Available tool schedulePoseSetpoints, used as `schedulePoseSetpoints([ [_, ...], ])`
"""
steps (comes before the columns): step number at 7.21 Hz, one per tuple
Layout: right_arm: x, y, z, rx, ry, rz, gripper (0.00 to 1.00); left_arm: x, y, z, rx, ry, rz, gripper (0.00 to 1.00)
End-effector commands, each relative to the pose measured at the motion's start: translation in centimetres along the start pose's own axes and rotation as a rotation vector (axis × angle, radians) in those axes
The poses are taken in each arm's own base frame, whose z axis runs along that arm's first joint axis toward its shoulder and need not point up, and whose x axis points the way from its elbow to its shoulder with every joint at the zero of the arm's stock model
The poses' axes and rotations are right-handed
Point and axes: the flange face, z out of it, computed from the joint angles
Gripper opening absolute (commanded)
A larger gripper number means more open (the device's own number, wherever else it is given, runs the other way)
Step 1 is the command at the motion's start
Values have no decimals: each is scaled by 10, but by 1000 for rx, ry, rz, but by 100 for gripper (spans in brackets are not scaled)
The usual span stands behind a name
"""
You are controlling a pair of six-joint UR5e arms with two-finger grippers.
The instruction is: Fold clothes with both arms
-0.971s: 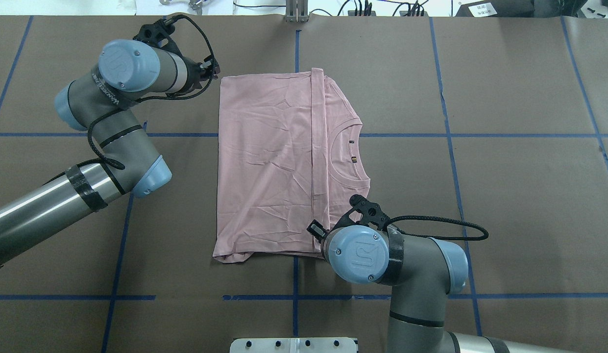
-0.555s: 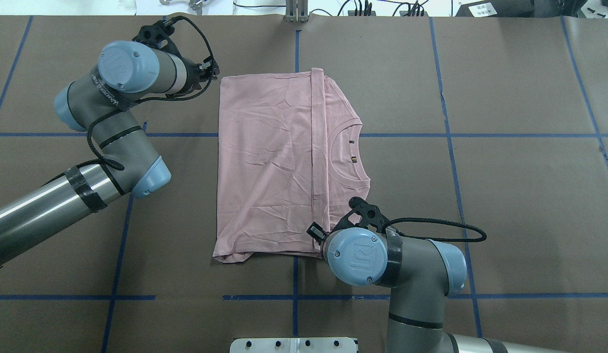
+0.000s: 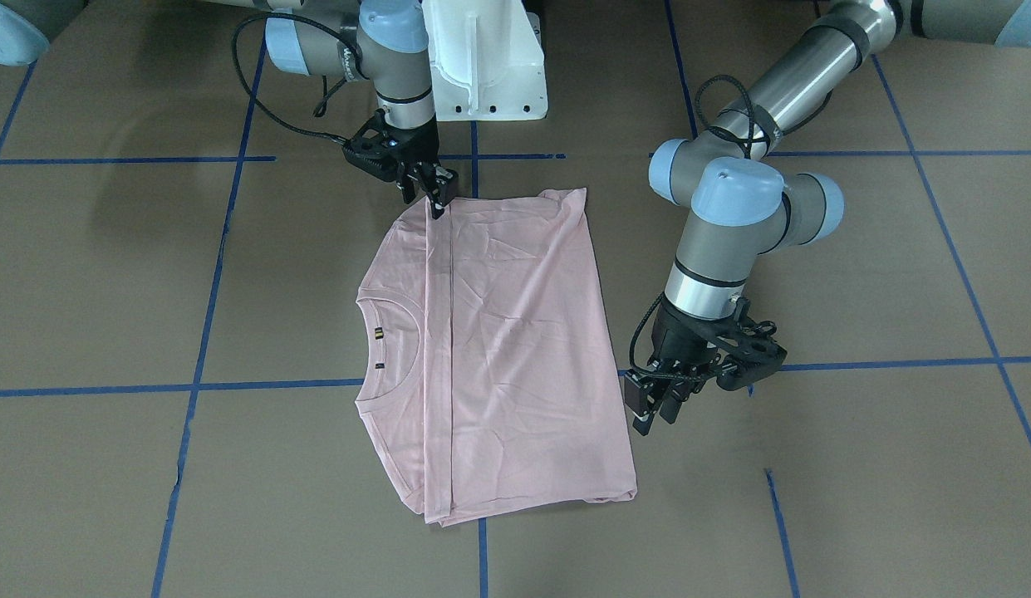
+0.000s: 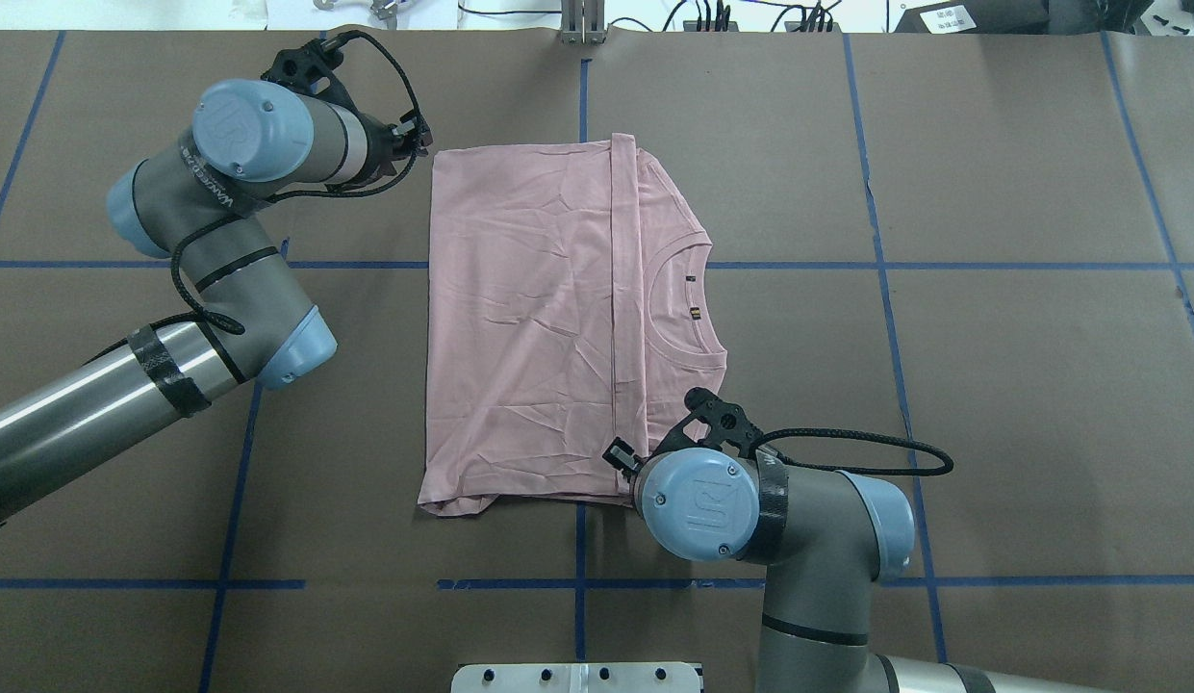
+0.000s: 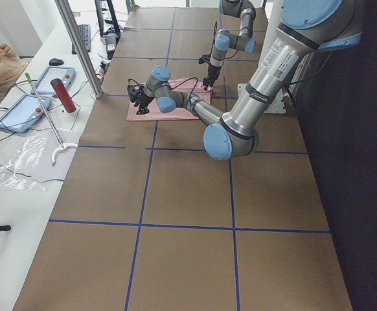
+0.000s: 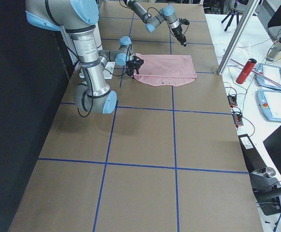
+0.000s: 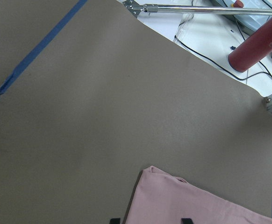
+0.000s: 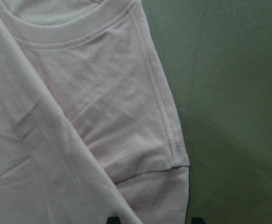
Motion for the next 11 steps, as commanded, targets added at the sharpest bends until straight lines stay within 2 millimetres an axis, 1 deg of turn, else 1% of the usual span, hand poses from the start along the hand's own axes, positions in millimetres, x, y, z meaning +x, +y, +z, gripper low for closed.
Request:
schedulePoseSetpoints([
  [1,1,0,1,1,3,0,43,-1,0,1,0,-2,0,53],
  [2,1,0,1,1,3,0,36,-1,0,0,0,0,0,53],
  [3,0,0,1,0,2,0,24,-1,0,0,0,0,0,53],
  [4,-1,0,-1,-1,-2,1,2,-1,0,0,0,0,1,53],
  [5,-2,-2,-2,-1,-4,0,0,-1,0,0,0,0,0,53],
  [6,-5,-7,-8,-5,-14,4,0,0,0,0,0,1,0,53],
  [7,-6,-7,-9,-7,-15,5,0,1,0,-1,0,1,0,53],
  [8,-7,-9,-12,-7,-21,7,0,5,2,-8,-3,16,1,54],
  [9,-9,-10,-24,-16,-41,10,0,-6,9,-24,-15,32,-23,55],
  [10,-7,-12,-25,-13,-39,11,0,-4,33,-49,-46,67,-71,55],
  [11,-5,-15,-29,-14,-43,12,0,-9,63,-71,-84,57,-104,54],
])
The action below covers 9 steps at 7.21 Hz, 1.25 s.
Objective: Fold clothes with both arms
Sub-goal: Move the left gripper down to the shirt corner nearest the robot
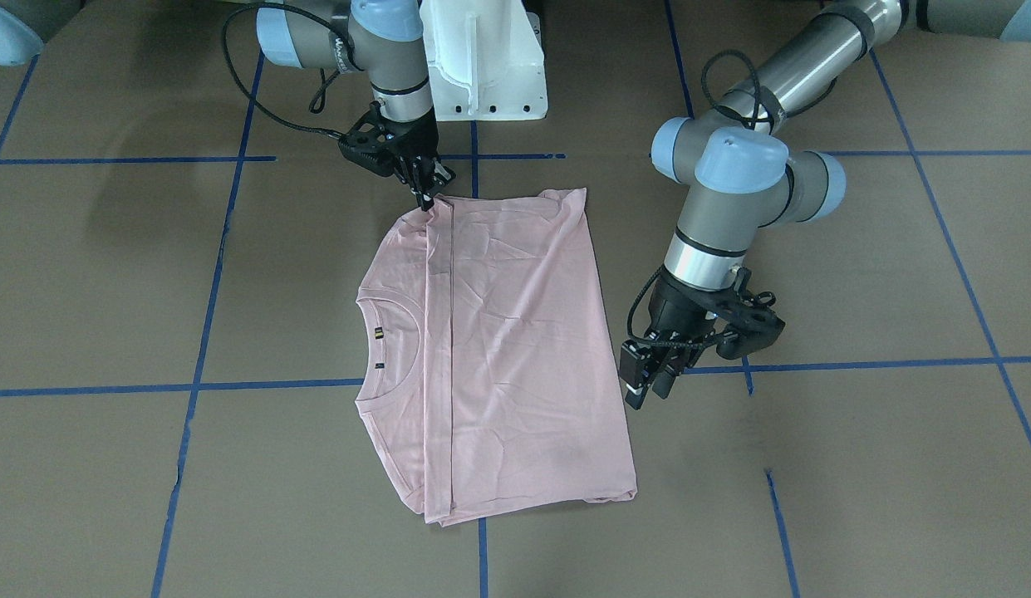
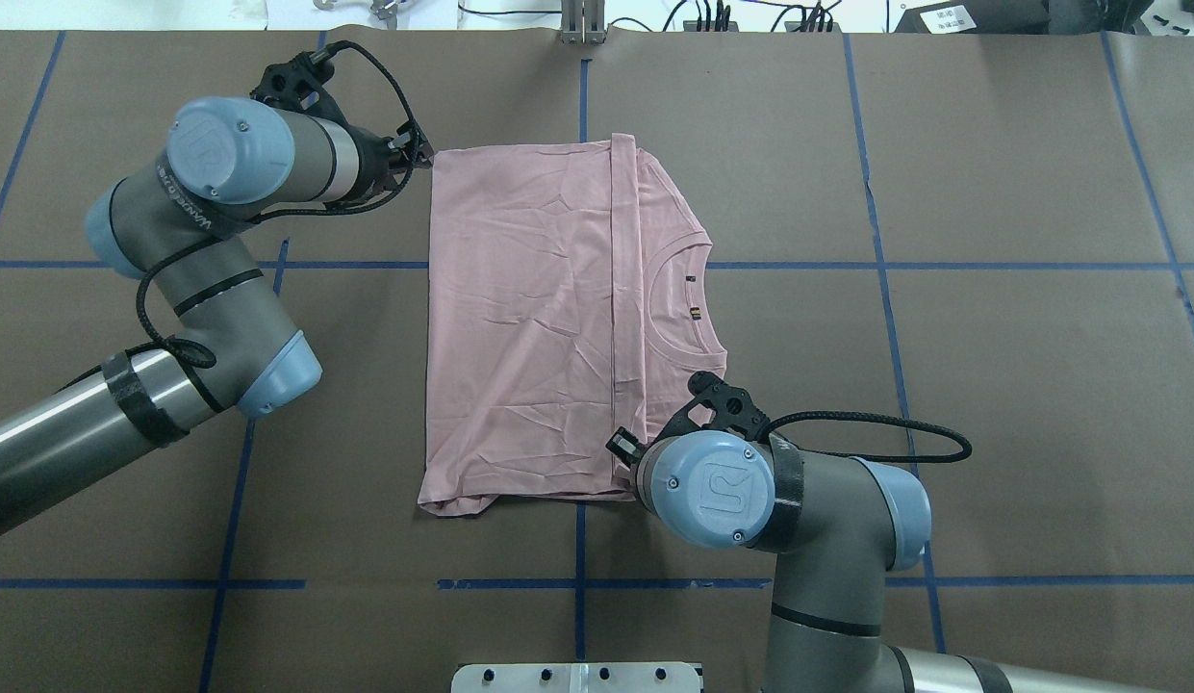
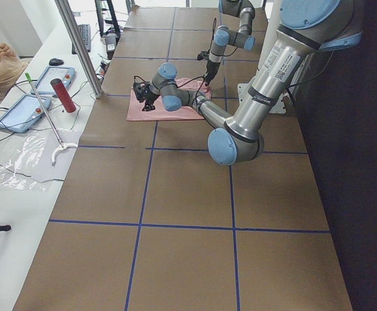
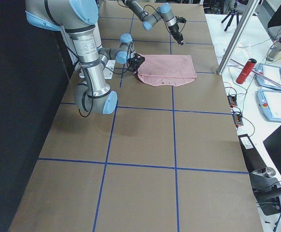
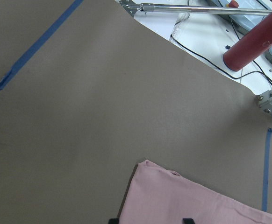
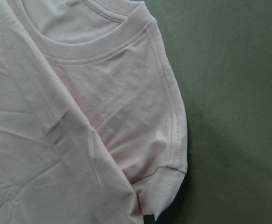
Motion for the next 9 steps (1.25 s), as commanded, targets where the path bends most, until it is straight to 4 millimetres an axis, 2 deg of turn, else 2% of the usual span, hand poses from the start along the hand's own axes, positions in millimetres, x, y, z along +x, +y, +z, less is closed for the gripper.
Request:
schedulePoseSetpoints([
  [1,9,-7,-13,-8,-14,2,0,-24,72,-61,-98,13,-70,55],
  [2,16,-11,-21,-11,-21,2,0,-52,110,-93,-161,13,-104,54],
  [3,16,-11,-22,-11,-21,2,0,-68,142,-100,-207,-10,-144,55],
  [4,18,-12,-21,-2,-7,3,0,-77,168,-97,-232,-63,-152,58],
  [6,18,-11,-23,-4,-8,2,0,-99,238,-89,-317,-152,-190,58],
  [8,19,-11,-22,-3,-6,2,0,-110,265,-83,-336,-181,-172,61],
  [9,19,-11,-22,-3,-6,2,0,-105,279,-83,-357,-179,-163,61],
])
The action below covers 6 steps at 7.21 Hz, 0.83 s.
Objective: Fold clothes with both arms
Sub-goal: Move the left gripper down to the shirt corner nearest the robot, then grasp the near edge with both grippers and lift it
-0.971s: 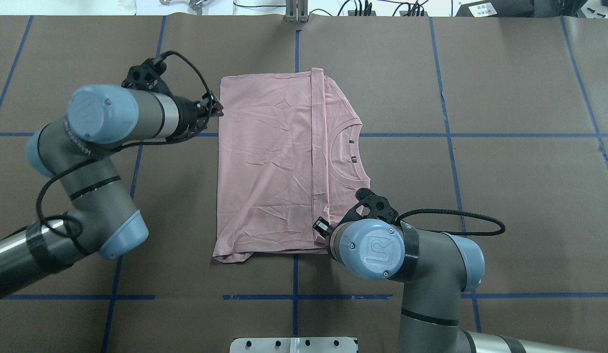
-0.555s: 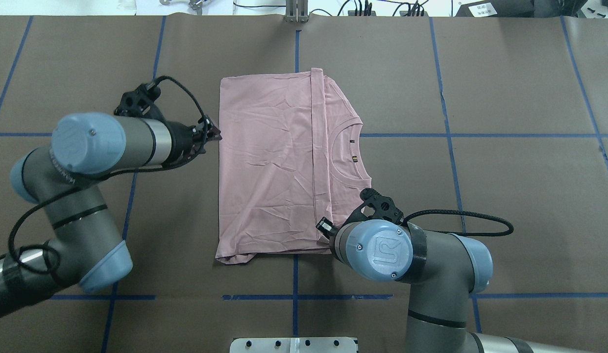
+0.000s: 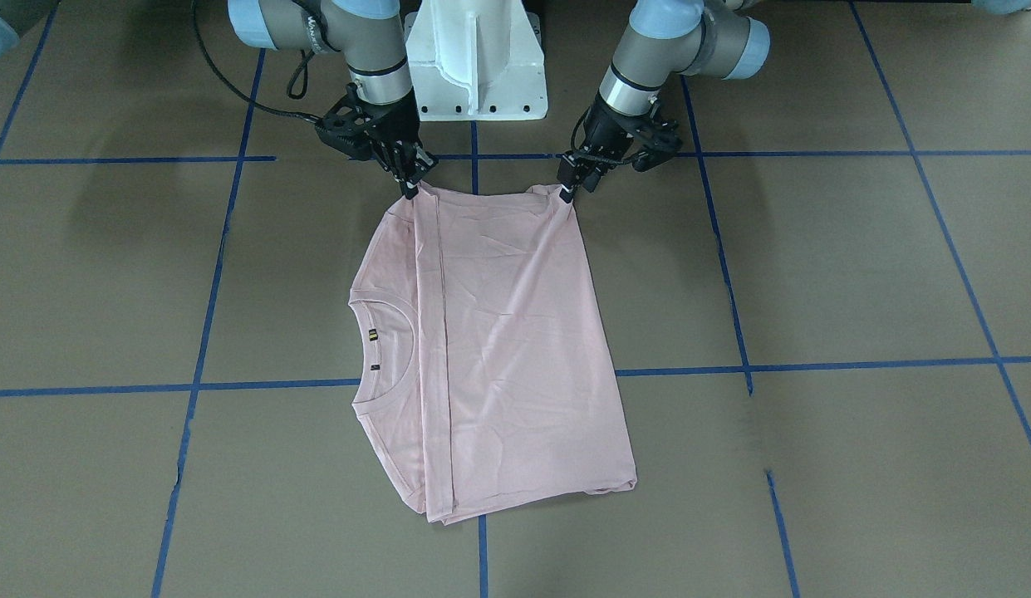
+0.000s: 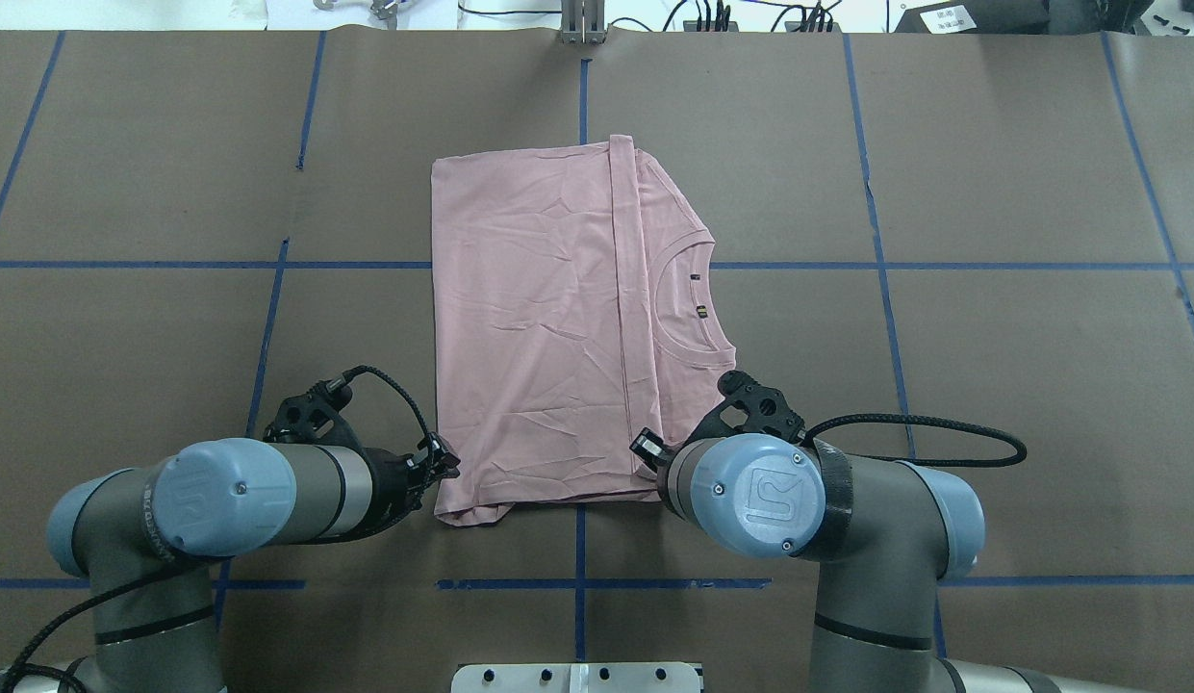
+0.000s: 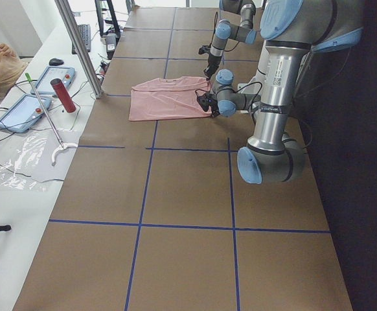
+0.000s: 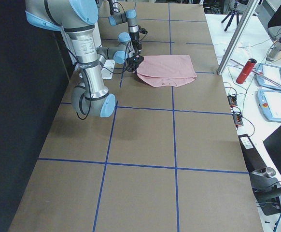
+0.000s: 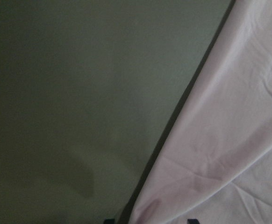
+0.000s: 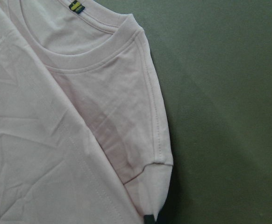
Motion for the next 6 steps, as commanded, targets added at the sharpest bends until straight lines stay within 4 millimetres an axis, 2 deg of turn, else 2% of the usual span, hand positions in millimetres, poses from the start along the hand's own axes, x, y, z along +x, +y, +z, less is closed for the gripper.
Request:
schedulePoseSetpoints([
  [1,0,0,0,-1,-1,0,0,-2,17,8,-21,-11,11,60],
  [2,0,0,0,0,1,0,0,-4,17,10,-19,-17,12,56],
  [3,0,-1,0,1,0,1,0,-4,17,11,-16,-19,12,35],
  [4,0,0,0,0,1,0,0,-4,16,10,-16,-17,11,0],
  [6,3,-2,2,4,5,1,0,2,14,3,-17,0,11,0],
])
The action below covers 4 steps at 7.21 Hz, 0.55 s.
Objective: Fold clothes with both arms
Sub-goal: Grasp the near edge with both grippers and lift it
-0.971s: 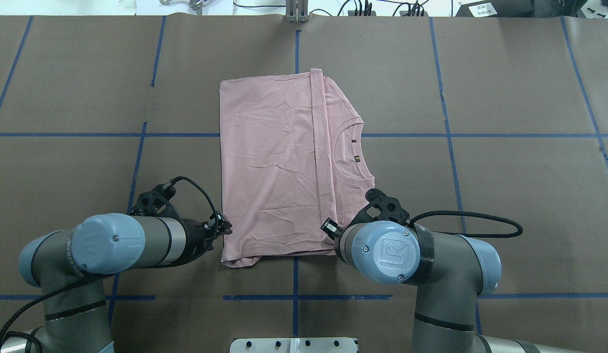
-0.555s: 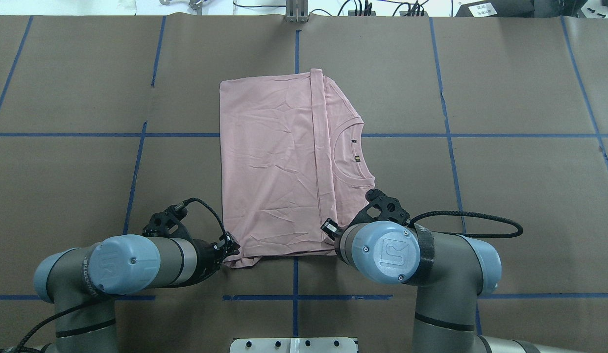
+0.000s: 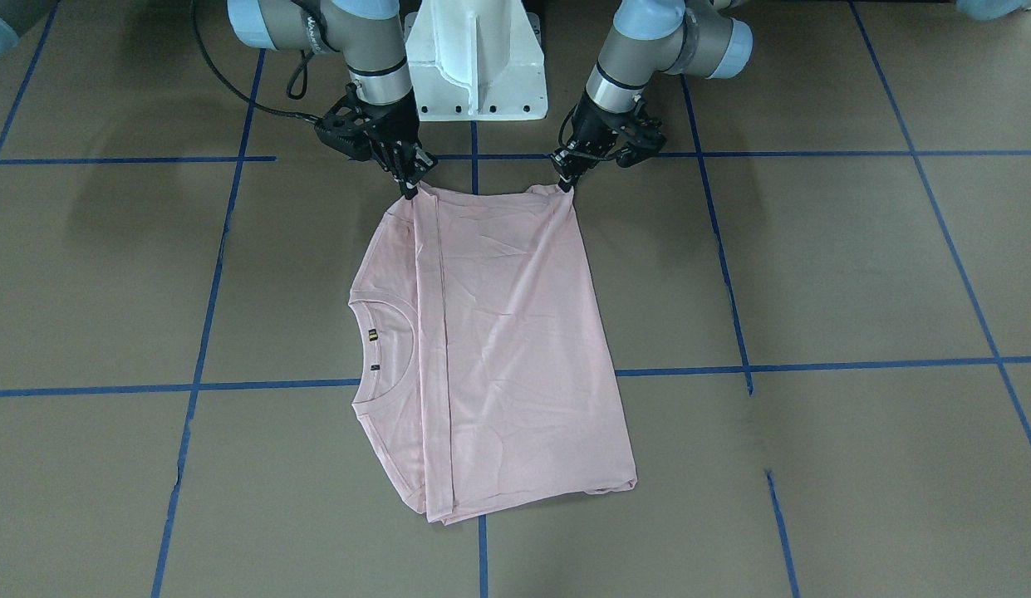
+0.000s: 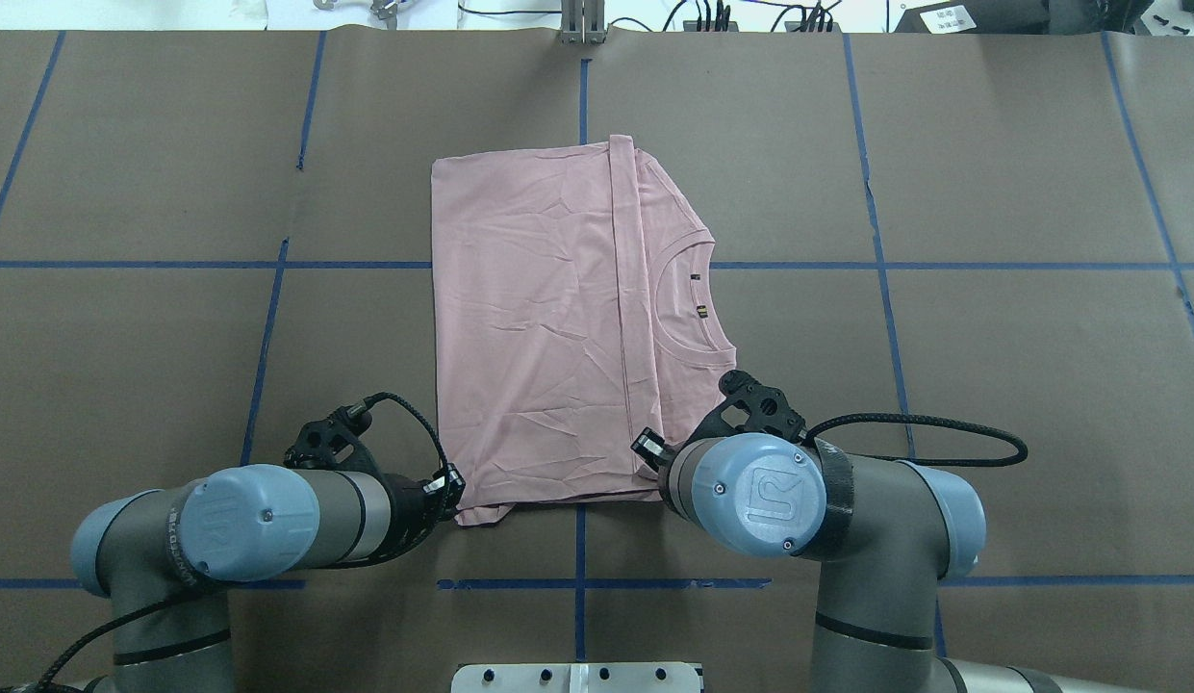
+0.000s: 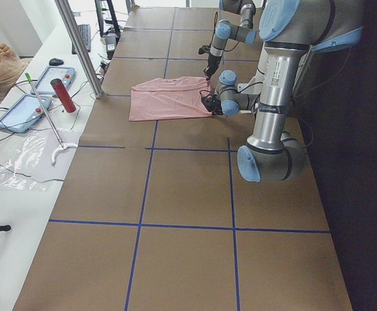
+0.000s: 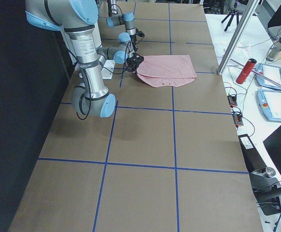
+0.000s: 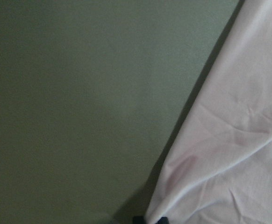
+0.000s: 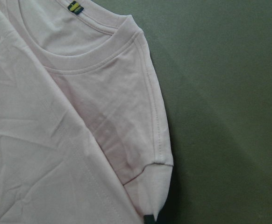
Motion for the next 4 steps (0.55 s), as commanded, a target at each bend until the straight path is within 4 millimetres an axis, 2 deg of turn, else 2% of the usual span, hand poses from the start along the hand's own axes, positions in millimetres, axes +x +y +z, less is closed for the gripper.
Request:
schedulePoseSetpoints([
  [1,5,7,-7,-6,-3,-5,0,14,-1,-25,-5,41,0,0],
  [2,28,19,-44,-20,-2,-31,0,30,10,-82,-18,67,0,0],
  [3,46,28,-97,-45,-10,-15,0,42,24,-149,-39,98,4,0],
  [4,50,25,-139,-46,-3,-4,0,51,33,-187,-57,115,9,0],
])
